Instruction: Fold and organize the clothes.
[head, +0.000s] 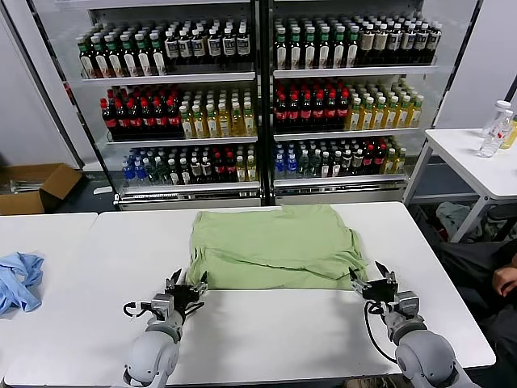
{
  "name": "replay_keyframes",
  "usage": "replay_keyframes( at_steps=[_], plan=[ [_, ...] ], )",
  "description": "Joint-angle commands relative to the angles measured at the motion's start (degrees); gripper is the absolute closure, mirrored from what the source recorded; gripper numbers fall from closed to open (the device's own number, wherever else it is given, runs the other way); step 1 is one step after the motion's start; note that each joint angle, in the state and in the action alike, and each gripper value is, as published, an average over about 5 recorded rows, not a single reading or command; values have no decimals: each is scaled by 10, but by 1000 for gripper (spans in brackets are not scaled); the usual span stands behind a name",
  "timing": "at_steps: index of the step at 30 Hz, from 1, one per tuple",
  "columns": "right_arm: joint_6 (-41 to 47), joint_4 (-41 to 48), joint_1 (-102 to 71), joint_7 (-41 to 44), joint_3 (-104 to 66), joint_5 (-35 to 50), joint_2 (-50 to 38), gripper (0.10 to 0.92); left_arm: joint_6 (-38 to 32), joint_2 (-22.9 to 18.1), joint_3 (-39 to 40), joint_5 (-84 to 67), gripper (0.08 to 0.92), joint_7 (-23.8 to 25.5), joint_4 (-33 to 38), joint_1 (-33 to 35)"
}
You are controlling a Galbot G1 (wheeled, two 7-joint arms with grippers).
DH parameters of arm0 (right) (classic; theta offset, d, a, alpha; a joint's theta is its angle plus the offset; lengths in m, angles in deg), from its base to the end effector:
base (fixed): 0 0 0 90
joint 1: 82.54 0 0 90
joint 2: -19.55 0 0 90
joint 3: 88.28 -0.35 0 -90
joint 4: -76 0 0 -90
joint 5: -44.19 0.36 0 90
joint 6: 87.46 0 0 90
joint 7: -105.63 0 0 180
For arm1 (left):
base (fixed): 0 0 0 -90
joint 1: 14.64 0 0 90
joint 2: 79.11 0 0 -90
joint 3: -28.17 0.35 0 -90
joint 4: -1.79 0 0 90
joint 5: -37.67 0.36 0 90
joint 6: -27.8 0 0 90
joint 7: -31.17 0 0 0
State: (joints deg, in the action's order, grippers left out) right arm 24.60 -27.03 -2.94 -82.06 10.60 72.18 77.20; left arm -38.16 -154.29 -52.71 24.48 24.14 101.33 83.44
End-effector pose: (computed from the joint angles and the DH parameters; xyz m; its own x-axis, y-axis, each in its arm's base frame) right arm 0.2946 -0.0981 -0.3144 -0.9001 -0.0821 0.4279 -0.1306 0.9878 -0.0852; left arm 0.3056 0.0199 -0.3414 -0.9057 0.0541 0.4204 0.0833 0.9952 0.0515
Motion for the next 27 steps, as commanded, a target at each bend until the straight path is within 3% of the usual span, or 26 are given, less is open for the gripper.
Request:
replay_keyframes(
  at_steps=[1,17,22,27],
  plan=[
    [16,20,8,1,22,32,2,322,10,0,4,-22,338,-1,-16,-1],
    [-45,1,-20,43,18,16,-21,773,16,8,-11,-90,805,11,16,24],
    [-62,-65,-112,52,-32,-8,-37,888,13,9,-22,-77,889,11,102,108],
    [-70,-154,-231,52,-108,-23,-31,896,10,5,-39,-50,893,8,200,217]
  ],
)
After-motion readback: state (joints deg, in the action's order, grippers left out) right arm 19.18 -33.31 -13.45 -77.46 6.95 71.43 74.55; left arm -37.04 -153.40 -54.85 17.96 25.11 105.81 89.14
